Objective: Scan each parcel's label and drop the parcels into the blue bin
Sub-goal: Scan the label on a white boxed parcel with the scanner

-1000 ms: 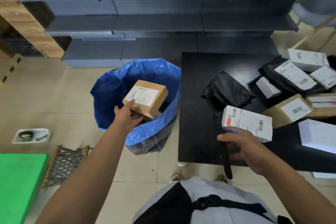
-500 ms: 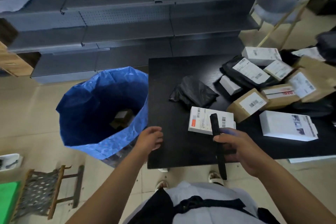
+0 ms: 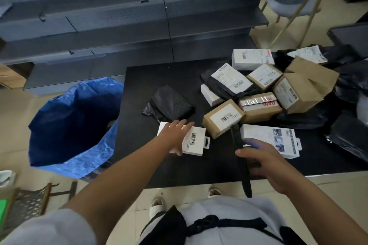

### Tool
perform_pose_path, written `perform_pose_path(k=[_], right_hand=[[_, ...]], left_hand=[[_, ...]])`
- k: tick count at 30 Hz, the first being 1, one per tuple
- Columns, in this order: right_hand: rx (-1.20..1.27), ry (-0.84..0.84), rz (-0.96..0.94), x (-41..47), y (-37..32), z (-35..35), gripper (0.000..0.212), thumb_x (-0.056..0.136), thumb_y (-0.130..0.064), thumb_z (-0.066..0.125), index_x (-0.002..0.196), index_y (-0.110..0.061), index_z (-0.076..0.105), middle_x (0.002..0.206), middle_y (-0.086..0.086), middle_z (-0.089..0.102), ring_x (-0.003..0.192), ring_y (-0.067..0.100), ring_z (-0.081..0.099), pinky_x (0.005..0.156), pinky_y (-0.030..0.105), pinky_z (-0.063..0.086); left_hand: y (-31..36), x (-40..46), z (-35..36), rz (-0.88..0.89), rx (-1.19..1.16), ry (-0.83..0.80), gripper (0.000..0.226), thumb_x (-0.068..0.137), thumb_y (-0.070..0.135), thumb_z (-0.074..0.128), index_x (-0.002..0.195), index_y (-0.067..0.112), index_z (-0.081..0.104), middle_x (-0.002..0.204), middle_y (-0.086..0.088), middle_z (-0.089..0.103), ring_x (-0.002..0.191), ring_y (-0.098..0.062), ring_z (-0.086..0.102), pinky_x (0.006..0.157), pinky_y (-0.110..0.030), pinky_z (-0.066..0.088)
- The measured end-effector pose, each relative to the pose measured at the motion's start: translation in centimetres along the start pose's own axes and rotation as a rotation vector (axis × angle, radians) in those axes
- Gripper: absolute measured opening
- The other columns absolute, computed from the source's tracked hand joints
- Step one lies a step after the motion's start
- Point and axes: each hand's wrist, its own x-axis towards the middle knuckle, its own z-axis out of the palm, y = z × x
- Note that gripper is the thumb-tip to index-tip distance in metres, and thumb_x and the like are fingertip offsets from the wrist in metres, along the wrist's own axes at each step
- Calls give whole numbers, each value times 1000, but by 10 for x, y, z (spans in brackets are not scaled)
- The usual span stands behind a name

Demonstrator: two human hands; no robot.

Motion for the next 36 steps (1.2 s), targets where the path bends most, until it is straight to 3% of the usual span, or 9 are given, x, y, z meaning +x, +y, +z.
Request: perform_pose_path(k=[3, 11, 15, 19, 24, 27, 31, 33, 36], right_hand=[[1, -2, -6, 2, 7, -27, 94, 45, -48, 83, 133, -21, 63, 125, 13, 71, 115, 38, 67, 97, 58, 57], [6, -56, 5, 9, 16, -61, 95, 44, -52, 84, 132, -22, 64, 129, 14, 68, 117, 39, 66, 100, 61, 55], [-38, -128, -23, 20, 7, -52, 68, 73, -35, 85, 135, -22, 61, 133, 12, 64, 124, 39, 59, 108, 62, 48], [-96, -205, -28, 32, -1, -36, 46, 89, -24, 75, 133, -21, 60, 132, 10, 61, 123, 35, 56, 109, 58, 46], [-144, -276, -13, 36, -13, -15, 44, 89, -24, 75, 132, -22, 64, 131, 7, 64, 120, 32, 59, 101, 52, 50], [-157, -309, -20, 37, -18, -5, 44, 80, -28, 79, 122, -27, 68, 126, 2, 66, 113, 27, 61, 89, 45, 53], [-173, -296, -15, 40, -17, 4, 27, 94, -16, 68, 120, -25, 69, 124, 5, 66, 112, 28, 62, 94, 49, 53], [-202, -285, -10, 39, -18, 12, 28, 95, -17, 68, 122, -24, 69, 123, 6, 66, 112, 29, 62, 97, 51, 53], [-262, -275, -5, 39, -19, 25, 31, 94, -17, 69, 124, -21, 67, 124, 6, 65, 112, 29, 61, 92, 47, 52]], left_hand=[[11, 9, -2, -27, 128, -35, 131, 65, 40, 90, 160, 23, 1, 163, -8, 21, 148, -31, 23, 118, -48, 27], [15, -16, -2, -186, 89, 30, 122, 65, 49, 86, 158, 27, 10, 154, -5, 34, 141, -30, 34, 114, -46, 26], [0, -53, 9, -194, 166, -25, 119, 71, 40, 86, 158, 32, 6, 161, -5, 23, 149, -31, 21, 119, -50, 18], [-10, -90, 34, -124, 336, -78, 91, 94, 20, 68, 159, 39, 6, 168, -7, 9, 155, -34, 0, 123, -56, 0], [-13, -119, 68, -214, 322, -77, 74, 105, 15, 47, 158, 44, 5, 169, -10, -12, 155, -37, -7, 122, -55, -6], [-6, -129, 73, -561, -90, 153, 91, 96, 14, 61, 158, 43, 1, 169, -7, -6, 155, -35, -2, 123, -55, 6], [-19, -146, 100, -1098, -1111, 560, 95, 71, 36, 79, 152, 29, 31, 151, -6, 43, 137, -32, 44, 108, -55, 42], [-29, -156, 125, -1138, -1434, 546, 100, 52, 53, 80, 142, 23, 49, 130, -1, 65, 116, -25, 63, 90, -41, 54], [-28, -159, 135, -1112, -1552, 417, 64, 74, 32, 84, 131, 16, 59, 120, -2, 69, 103, -23, 67, 69, -30, 53]])
